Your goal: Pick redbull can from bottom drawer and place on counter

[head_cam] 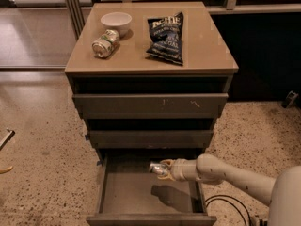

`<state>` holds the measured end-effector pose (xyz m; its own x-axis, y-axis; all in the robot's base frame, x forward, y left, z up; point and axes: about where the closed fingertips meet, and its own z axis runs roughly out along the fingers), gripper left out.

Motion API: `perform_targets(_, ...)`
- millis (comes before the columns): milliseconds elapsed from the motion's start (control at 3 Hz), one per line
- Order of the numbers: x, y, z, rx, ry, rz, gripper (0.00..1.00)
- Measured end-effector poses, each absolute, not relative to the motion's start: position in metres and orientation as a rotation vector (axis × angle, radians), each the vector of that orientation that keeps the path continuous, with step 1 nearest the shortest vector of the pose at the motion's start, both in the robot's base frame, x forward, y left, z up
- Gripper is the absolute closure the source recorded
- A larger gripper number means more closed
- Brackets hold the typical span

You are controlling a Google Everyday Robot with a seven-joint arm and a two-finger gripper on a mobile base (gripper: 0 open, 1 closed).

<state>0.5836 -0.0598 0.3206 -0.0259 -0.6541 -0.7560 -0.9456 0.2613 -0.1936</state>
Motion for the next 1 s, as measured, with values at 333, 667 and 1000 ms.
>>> perform_targets(333,0.583,-0.094,0.366,-1.585,1.671,0.487,1.0)
perform_targets(667,0.581,-0.121,0.408,-1.714,1.585,0.51,1.0)
perform_targets(1000,0.561,-0.113,0.41,-1.755,1.558,0.602,1.0)
